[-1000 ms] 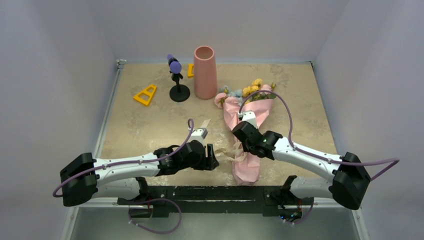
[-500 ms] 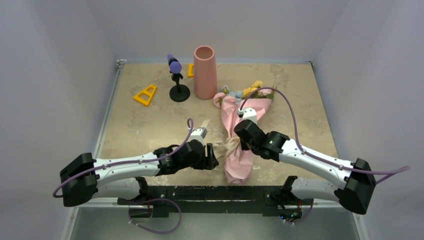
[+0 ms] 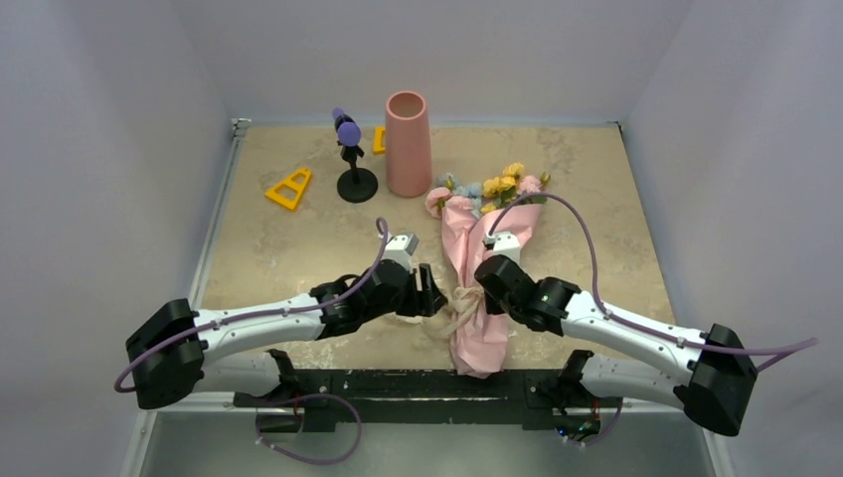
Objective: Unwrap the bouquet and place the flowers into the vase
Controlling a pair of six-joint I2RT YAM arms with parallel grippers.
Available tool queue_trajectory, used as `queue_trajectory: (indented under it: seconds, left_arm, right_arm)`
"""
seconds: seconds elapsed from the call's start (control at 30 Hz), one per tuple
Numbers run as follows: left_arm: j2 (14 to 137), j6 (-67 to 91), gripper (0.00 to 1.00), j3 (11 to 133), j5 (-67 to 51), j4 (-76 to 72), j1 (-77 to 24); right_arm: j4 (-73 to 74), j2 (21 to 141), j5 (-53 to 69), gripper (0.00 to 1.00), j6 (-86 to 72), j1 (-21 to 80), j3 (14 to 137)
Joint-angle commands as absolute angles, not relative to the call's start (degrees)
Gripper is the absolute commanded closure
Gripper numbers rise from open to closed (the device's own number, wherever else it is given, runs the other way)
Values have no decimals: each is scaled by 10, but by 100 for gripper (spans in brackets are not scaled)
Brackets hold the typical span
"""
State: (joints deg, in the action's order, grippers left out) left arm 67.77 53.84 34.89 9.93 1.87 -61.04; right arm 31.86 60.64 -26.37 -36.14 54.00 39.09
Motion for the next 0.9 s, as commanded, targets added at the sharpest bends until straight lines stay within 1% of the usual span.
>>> queue_trajectory:
  seconds: [0.0, 0.13, 0.27, 0.53, 0.57, 0.73, 0.8, 0.87]
  left_arm:
    - [731, 474, 32, 421, 69, -45, -605]
    - [798, 464, 32, 474, 28, -35, -605]
    - [845, 471, 35, 500, 24, -34, -605]
    - [879, 473, 39, 506, 29, -11, -605]
    - [883, 474, 41, 508, 39, -3, -605]
    - [896, 478, 63, 513, 59, 41, -594]
    - [891, 483, 69, 506, 73, 46, -591]
    - [887, 484, 71, 498, 84, 51, -590]
  right_arm:
    - [264, 591, -241, 100, -396, 542, 356]
    - [242, 576, -230, 100, -401, 542, 340]
    - [245, 560, -230, 100, -399, 543, 340]
    - [260, 509, -230, 100, -406, 542, 340]
    - [258, 501, -227, 100, -407, 543, 339]
    - [249, 454, -218, 100, -417, 542, 321]
    - [259, 444, -224, 100, -423, 542, 320]
    - [275, 440, -232, 100, -431, 542, 319]
